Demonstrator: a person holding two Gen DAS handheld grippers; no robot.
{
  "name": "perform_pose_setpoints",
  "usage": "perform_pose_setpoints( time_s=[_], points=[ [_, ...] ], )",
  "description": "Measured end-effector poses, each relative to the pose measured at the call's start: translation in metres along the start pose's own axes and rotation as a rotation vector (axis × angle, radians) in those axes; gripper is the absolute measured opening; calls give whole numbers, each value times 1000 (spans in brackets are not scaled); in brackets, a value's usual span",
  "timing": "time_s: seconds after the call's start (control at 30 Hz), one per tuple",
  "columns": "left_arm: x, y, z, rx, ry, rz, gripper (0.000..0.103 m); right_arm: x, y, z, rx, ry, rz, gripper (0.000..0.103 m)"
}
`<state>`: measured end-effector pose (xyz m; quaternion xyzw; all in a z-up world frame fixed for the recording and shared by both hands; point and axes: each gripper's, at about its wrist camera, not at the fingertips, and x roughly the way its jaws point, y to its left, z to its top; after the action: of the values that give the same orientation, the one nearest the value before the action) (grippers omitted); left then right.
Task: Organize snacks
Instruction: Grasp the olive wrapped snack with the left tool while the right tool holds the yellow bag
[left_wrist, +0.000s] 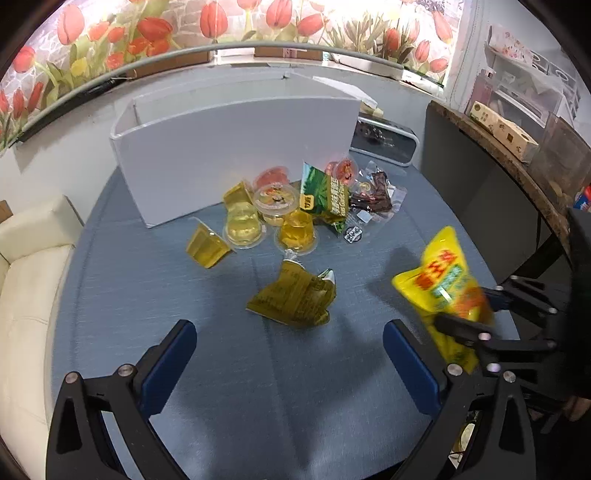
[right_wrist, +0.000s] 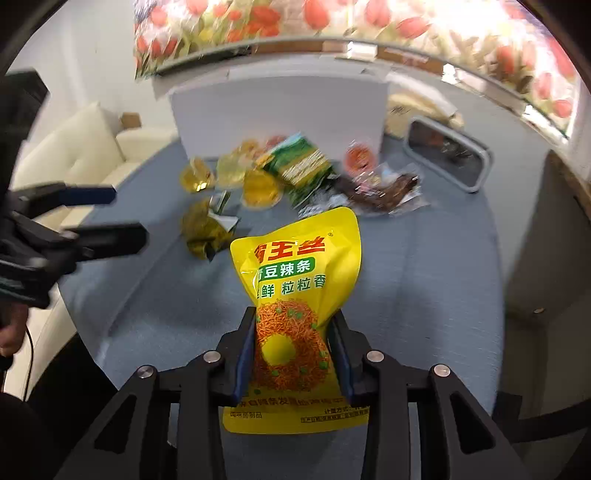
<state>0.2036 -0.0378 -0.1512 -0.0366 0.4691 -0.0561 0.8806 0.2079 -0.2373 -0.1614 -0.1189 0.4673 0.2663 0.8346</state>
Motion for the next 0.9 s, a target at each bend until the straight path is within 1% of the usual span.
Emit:
perform_pose_setpoints(
  time_s=[0.07,0.1,0.17,0.27,0.33,0.37,0.4,0.43,0.5,0.53,0.57,0.63,0.77,0.9],
  points=[
    [12,-1,2,9,9,2,103,-7,-4,-3,48,-10,6,40],
    [18,-1,3,18,13,15,103,-11,-5,-5,63,-13,15,40],
    [34,-3,7,34,23,65,103,-20,-4,-9,82,-26,18,40],
    [53,-7,10,54,30,95,102,-30,-2,-15,96,-34,29,40],
    [63,-10,11,71,34,117,102,-30,-4,-18,102,-30,36,40],
    [67,-11,11,79,38,127,100,-29,-6,-19,111,-25,33,40],
    [72,-12,10,84,43,129,92,-27,-8,-21,119,-22,33,40],
    [75,-13,10,83,49,116,89,-27,-9,-21,127,-23,35,40],
    [75,-11,11,69,38,76,74,-29,-9,-22,136,-29,40,40],
    [75,-11,12,72,41,94,73,-30,-8,-22,136,-30,38,40],
    [74,-11,12,70,41,96,71,-31,-7,-22,136,-31,38,40],
    [66,-8,12,51,32,58,71,-32,-7,-22,141,-38,45,40],
    [35,-8,10,59,-41,54,70,-33,-5,-22,146,-49,53,40],
    [1,-1,14,22,-105,31,70,-32,1,-19,138,-62,60,40]
  ],
)
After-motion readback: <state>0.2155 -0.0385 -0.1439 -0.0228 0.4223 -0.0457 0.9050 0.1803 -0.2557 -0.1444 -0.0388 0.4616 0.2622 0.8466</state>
